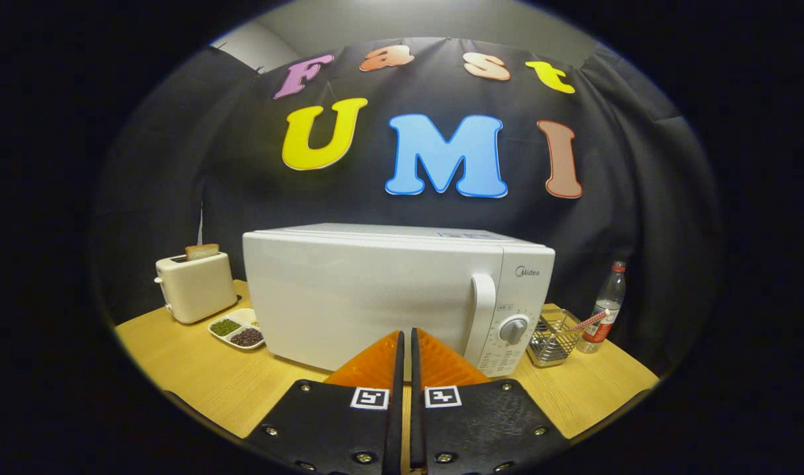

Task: Open the microwave, put the food inside, and close the microwave door.

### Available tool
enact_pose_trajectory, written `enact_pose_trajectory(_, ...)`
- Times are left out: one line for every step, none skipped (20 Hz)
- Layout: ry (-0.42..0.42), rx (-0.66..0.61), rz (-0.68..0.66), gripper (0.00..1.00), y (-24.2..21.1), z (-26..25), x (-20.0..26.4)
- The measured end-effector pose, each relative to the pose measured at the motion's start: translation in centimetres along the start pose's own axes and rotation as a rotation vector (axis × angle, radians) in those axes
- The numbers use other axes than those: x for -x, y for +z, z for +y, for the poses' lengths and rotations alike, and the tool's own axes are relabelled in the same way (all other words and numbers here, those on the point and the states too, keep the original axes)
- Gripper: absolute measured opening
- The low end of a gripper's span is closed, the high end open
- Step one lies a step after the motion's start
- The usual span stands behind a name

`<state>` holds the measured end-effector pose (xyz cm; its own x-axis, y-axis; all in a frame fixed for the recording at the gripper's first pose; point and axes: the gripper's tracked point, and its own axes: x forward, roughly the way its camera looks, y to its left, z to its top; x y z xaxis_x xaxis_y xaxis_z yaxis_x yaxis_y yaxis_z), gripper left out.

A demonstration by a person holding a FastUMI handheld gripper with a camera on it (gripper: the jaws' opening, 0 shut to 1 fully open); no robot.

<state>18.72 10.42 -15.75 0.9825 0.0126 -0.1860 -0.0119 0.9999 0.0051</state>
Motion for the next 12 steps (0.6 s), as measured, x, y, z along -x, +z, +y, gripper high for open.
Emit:
enact_pose_trajectory(0.009, 0.002, -0.022, 0.05, 0.7, 0.1, 1.8)
enact_pose_trajectory(0.025, -0.009, -0.041, 0.05, 1.1, 0.4, 3.6)
enact_pose_trajectory(0.039, -0.030, -0.056, 0.05, 1.4, 0.4, 5.4)
enact_pose_trajectory(0.057, -0.050, -0.064, 0.05, 1.6, 0.4, 6.9)
enact_pose_trajectory(0.071, -0.069, -0.064, 0.05, 1.8, 0.1, 8.4)
enact_pose_trajectory(0.077, -0.093, -0.078, 0.05, 2.3, -0.2, 9.8)
enact_pose_trajectory(0.069, -0.107, -0.094, 0.05, 2.9, -0.8, 11.1)
enact_pose_trajectory(0.065, -0.118, -0.110, 0.05, 3.5, -1.3, 12.3)
enact_pose_trajectory(0.067, -0.122, -0.121, 0.05, 3.9, -1.6, 13.6)
enact_pose_trajectory(0.068, -0.122, -0.134, 0.05, 4.4, -1.9, 14.8)
enact_pose_trajectory(0.063, -0.120, -0.148, 0.05, 4.7, -2.5, 15.8)
enact_pose_trajectory(0.049, -0.126, -0.168, 0.05, 5.2, -3.0, 16.6)
